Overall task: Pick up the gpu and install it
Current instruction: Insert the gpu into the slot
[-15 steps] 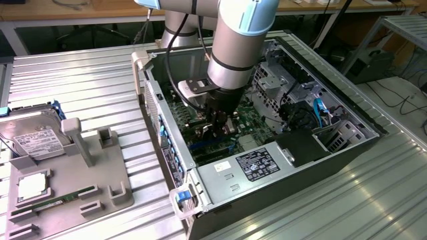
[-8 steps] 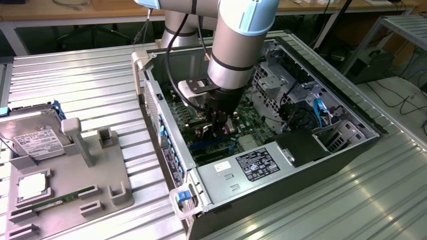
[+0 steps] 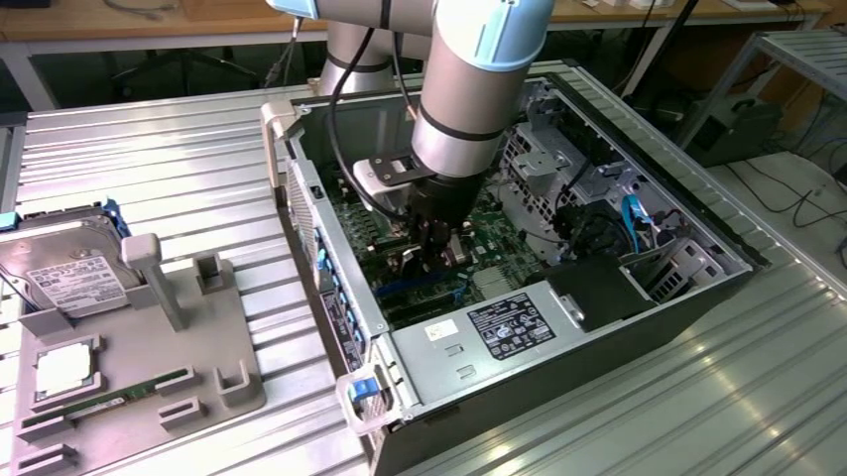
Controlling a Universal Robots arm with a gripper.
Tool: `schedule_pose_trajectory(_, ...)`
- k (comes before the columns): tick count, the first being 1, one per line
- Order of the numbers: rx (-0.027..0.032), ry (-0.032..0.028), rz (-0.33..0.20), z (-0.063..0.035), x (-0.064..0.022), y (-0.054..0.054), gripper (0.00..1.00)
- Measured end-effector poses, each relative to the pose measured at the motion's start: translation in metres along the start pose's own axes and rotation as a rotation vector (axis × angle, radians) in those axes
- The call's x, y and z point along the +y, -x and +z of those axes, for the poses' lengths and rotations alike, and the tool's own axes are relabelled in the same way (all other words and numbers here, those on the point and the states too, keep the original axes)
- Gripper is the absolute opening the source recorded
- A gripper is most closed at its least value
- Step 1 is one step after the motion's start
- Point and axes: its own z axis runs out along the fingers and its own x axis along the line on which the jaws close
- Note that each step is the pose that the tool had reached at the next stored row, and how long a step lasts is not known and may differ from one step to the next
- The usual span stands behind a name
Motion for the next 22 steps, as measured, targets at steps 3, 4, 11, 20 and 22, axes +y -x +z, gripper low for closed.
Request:
schedule_pose_trajectory(3,0.0000,-0.0001,0.000,0.0000,0.0004,0.0000,0.28)
schedule_pose_trajectory(4,0.0000,-0.0001,0.000,-0.0002,0.0006,0.0000,0.28)
schedule_pose_trajectory(11,0.0001,0.0000,0.000,-0.0012,0.0013,0.0001,0.28)
schedule_pose_trajectory(20,-0.0002,-0.0002,0.003,0.0018,0.0012,0.0000,0.28)
schedule_pose_trajectory(22,0.0003,0.0006,0.003,0.0037,0.0012,0.0000,0.28)
